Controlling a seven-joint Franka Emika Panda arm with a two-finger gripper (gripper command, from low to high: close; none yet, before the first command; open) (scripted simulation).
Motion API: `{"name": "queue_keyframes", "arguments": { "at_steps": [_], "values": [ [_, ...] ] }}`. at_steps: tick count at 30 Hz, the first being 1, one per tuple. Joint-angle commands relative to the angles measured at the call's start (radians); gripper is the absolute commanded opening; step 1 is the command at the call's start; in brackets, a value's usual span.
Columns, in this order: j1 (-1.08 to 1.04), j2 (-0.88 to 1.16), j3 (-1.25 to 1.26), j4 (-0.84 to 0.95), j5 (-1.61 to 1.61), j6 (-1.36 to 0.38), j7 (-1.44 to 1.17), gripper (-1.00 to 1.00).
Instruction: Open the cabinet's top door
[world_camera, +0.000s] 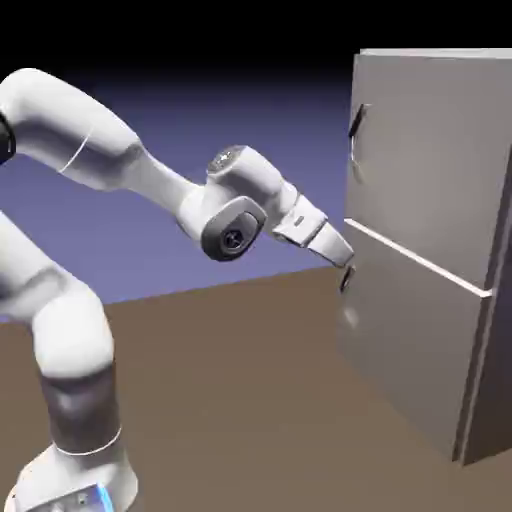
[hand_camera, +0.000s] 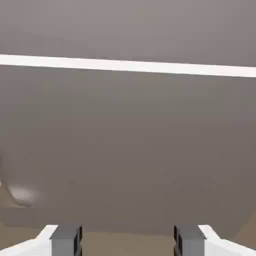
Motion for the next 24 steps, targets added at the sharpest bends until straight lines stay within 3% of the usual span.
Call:
{"name": "queue_keyframes", "arguments": {
  "at_steps": [1,24],
  "values": [
    [-0.025,-0.020,0.023,0.011,0.044,-0.007,-0.016,0.00],
    [-0.606,-0.468,0.552,0.270,1.044,-0.172,-0.376,0.00]
  ]
}}
